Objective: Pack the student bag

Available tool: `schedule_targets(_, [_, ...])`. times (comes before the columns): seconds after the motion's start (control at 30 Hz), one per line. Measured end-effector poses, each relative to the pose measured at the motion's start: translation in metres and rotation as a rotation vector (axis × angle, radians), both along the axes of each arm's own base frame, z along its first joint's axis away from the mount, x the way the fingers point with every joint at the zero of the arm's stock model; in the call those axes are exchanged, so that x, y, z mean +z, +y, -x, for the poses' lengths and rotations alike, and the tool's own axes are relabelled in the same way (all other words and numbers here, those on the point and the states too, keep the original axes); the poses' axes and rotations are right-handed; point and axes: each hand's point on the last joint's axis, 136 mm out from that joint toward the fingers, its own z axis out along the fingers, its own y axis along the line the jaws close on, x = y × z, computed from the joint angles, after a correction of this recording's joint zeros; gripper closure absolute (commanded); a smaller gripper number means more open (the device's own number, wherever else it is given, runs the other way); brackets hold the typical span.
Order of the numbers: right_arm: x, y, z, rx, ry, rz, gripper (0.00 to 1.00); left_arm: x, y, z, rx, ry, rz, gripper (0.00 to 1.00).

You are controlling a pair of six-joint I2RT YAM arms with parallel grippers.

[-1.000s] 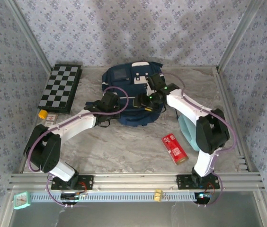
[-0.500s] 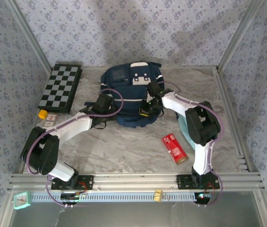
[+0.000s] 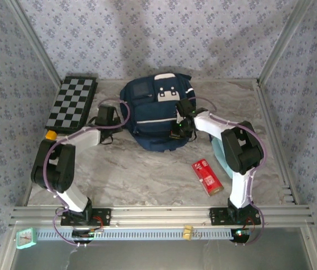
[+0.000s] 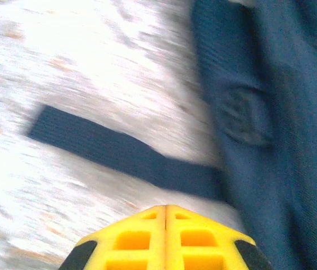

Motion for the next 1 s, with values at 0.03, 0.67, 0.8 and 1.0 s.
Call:
schedule_targets(0.03, [0.0,-0.002,0.0,-0.001,0.001,0.009,1.0,-0.002,0.011,-0.007,0.033,0.0,-0.012,1.0])
schedule_targets(0.67, [0.08,0.028,0.015,0.151,-0.131,0.098,0.55,0.034,-0.071,0.045,-0.177,0.073,0.117,0.64])
schedule_targets(0.8, [0.089,0.048,0.022,0.206,-0.151,0.096,0.44,0.032,-0.089,0.059,-0.199,0.112,0.16,0.58])
schedule_targets(1.0, [0.075,0.018,0.028,0.122,-0.071,0.119,0.35,0.037,-0.114,0.067,-0.272,0.132,0.166,0.51])
